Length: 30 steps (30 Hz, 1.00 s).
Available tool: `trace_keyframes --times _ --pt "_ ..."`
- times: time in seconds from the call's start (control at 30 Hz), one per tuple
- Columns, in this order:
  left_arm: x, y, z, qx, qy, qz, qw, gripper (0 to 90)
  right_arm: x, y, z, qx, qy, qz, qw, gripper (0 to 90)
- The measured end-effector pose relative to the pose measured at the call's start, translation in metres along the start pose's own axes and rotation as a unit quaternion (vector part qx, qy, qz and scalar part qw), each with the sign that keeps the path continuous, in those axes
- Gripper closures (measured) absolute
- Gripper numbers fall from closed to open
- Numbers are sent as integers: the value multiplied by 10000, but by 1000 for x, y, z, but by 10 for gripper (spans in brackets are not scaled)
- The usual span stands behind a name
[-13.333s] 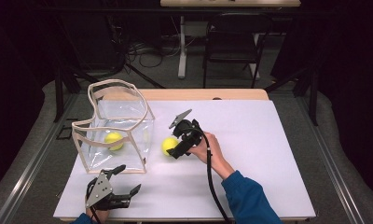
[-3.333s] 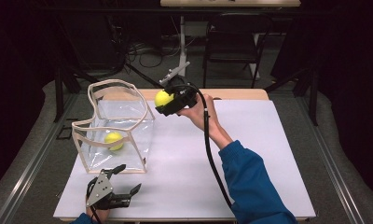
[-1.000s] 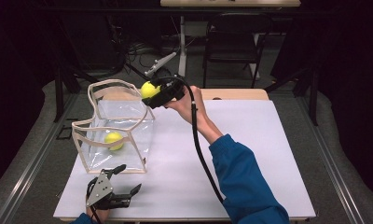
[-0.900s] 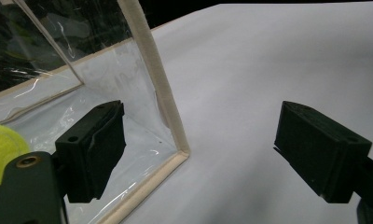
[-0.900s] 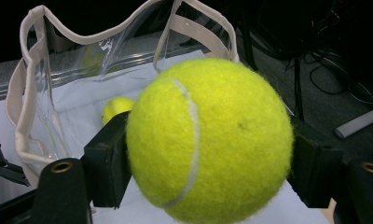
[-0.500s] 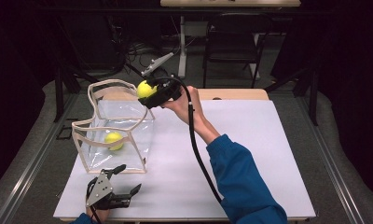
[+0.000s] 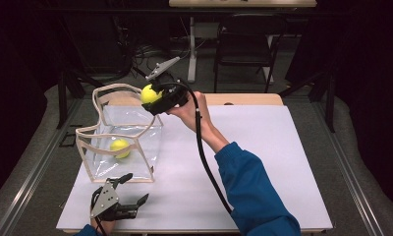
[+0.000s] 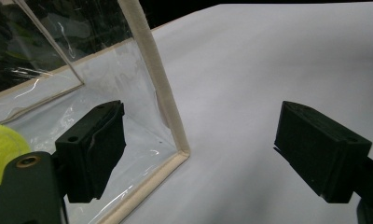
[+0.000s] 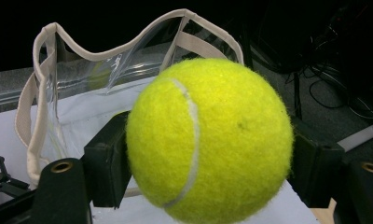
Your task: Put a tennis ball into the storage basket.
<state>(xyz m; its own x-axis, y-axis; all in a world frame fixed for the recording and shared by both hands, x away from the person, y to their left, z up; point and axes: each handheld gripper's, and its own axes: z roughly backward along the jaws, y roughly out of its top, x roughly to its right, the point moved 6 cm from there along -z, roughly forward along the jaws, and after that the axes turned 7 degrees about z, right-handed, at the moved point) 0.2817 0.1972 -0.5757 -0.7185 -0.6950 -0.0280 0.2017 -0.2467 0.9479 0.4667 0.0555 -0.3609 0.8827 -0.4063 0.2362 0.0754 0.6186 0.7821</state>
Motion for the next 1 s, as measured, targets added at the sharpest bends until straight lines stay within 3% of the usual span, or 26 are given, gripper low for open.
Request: trace_keyframes --times 1.0 --pt "0 1 0 34 -13 -1 10000 160 -8 8 -11 1 -19 62 10000 258"
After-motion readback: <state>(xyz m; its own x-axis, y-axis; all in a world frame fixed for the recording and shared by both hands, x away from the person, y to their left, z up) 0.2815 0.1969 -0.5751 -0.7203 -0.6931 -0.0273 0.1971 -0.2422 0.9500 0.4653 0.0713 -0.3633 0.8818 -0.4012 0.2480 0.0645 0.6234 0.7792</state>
